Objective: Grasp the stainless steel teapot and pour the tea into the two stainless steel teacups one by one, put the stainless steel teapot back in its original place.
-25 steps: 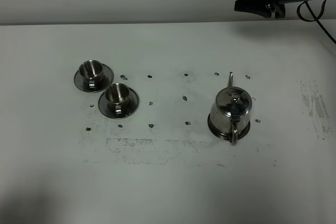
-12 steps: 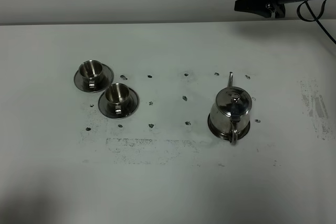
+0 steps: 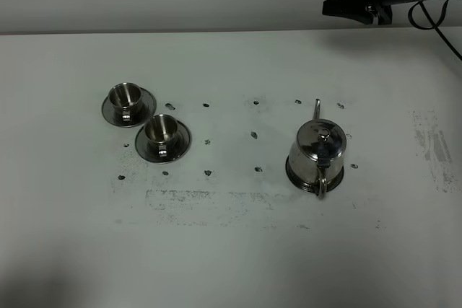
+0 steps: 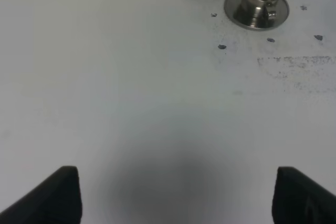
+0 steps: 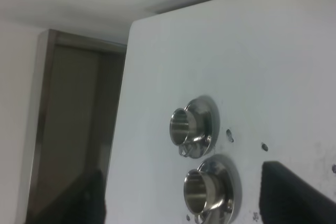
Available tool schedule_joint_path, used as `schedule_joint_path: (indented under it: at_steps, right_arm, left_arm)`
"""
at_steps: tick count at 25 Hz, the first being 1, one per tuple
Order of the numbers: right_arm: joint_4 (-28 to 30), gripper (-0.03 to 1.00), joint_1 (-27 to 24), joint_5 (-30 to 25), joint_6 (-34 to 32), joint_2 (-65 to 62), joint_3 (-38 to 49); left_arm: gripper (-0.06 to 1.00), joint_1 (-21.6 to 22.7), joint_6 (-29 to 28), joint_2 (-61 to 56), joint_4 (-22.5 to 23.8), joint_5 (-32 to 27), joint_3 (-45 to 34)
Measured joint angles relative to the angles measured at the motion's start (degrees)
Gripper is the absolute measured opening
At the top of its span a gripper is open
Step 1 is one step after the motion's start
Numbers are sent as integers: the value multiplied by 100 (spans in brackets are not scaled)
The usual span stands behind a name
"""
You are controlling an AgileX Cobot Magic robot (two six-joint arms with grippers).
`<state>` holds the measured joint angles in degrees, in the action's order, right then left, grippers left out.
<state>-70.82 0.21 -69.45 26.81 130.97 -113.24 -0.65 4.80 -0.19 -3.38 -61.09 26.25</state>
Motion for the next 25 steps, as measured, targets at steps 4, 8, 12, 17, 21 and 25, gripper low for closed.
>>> schedule_joint_path:
  at_steps: [4,8,12,17,21,25]
  right_arm:
    - [0,59,0,0,0,0,0]
    - [0,59,0,0,0,0,0]
    - [19,59,0,0,185,-79,0]
    - [650,59,28,5,448,-746,0]
    - [1777,59,209,-5,326,-1516,0]
    - [2719,59,606,-19,-109,-2095,0]
  left_arm:
    - [72,0,0,0,0,0,0]
    - [72,0,0,0,0,0,0]
    - [72,0,0,0,0,0,0]
    - [72,0,0,0,0,0,0]
    - [72,0,0,0,0,0,0]
    - [72,0,0,0,0,0,0]
